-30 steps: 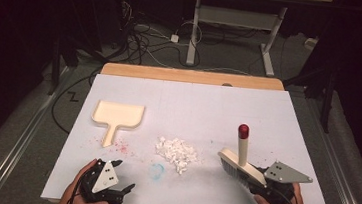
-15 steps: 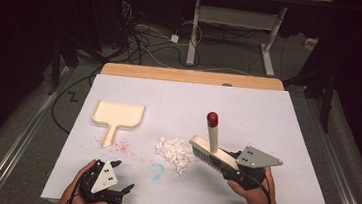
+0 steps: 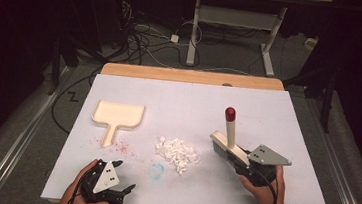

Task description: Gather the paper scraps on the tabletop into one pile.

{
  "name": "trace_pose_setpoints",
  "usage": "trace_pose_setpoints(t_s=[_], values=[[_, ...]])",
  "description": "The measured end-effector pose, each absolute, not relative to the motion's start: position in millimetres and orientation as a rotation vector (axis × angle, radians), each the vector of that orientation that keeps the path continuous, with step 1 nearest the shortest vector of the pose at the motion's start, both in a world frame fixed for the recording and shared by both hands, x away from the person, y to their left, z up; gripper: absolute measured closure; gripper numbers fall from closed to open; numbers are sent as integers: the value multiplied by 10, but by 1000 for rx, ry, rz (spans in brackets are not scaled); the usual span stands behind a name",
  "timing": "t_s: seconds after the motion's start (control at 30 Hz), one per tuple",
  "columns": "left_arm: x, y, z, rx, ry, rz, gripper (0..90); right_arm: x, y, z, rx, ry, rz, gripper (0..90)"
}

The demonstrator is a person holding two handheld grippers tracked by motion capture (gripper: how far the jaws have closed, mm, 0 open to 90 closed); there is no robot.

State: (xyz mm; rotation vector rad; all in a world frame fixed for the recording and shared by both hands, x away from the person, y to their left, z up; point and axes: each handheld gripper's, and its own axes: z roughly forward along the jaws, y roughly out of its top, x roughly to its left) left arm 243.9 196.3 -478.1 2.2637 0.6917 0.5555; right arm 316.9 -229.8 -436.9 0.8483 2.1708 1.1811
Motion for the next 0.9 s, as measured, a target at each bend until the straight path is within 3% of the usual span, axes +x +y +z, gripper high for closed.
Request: trace_pose_setpoints(t_s=[0.37, 0.9], values=[[2441, 1967, -4783, 2262, 694, 553, 187, 3040, -1889, -4352, 671, 2239, 1294, 679], [2433, 2045, -4751, 2235, 723, 586, 187, 2778, -2674, -4022, 746, 2221, 1349, 678]])
